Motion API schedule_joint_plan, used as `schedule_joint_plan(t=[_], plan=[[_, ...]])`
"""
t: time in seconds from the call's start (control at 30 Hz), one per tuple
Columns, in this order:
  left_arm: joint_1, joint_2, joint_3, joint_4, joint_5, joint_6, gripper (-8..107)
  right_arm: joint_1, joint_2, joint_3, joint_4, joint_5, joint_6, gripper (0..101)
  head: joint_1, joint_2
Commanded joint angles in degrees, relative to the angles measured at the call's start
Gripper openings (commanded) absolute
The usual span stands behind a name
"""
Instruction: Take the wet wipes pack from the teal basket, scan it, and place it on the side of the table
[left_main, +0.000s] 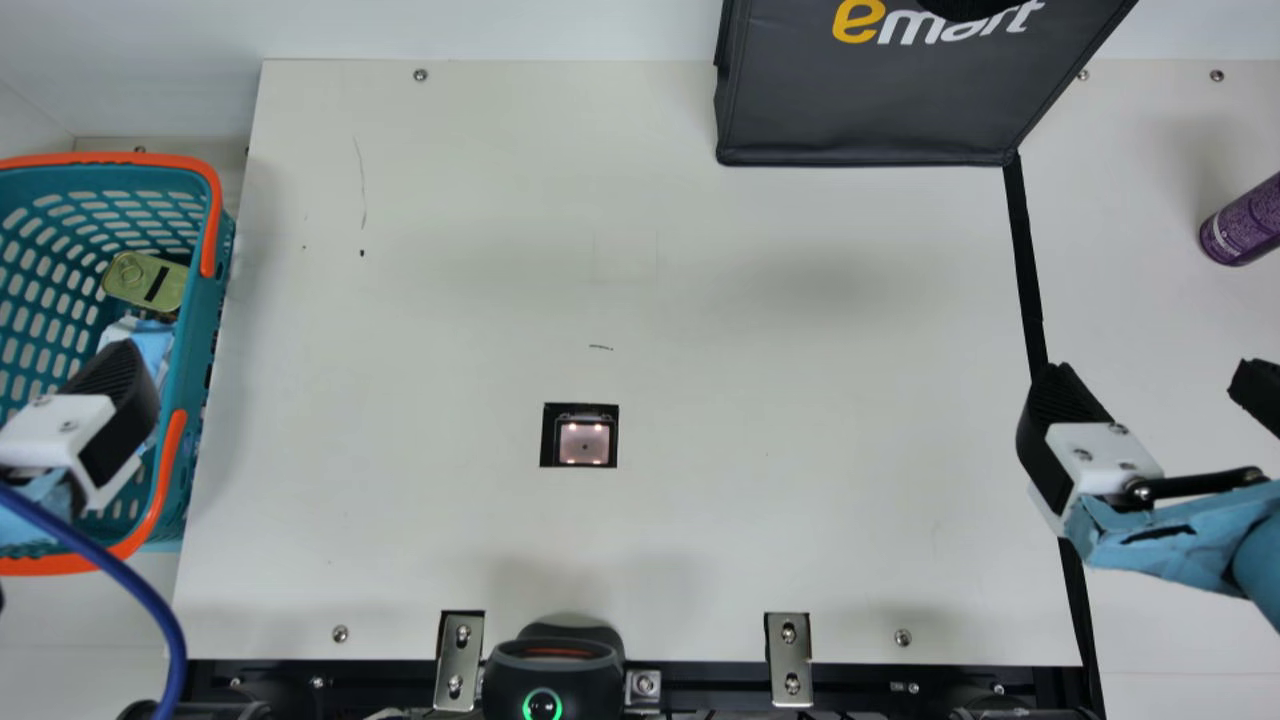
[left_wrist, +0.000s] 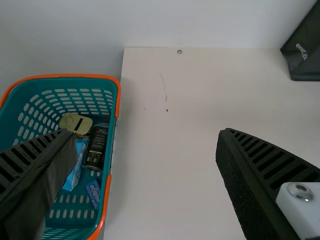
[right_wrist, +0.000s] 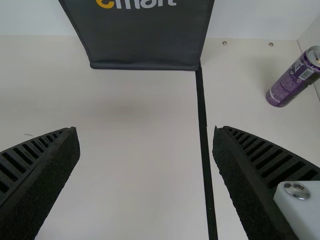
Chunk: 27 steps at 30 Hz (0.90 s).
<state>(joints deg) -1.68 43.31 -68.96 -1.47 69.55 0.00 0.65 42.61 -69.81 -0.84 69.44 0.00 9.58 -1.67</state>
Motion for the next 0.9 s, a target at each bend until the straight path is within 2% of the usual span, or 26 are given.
schedule_joint_plan(t=[0.0,0.47,0.87], plan=[[0.0,0.0,0.0,0.0,0.0,0.0,90,0.0,0.0,0.0,0.0,0.0,0.0,95,-1.7,1.4],[0.0,0.0,0.0,0.0,0.0,0.0,90,0.0,0.0,0.0,0.0,0.0,0.0,95,-1.7,20.1],[0.3,0.1,0.1,0.2,-0.2,-0.4,90,0.0,0.0,0.0,0.0,0.1,0.0,95,-1.7,20.1]])
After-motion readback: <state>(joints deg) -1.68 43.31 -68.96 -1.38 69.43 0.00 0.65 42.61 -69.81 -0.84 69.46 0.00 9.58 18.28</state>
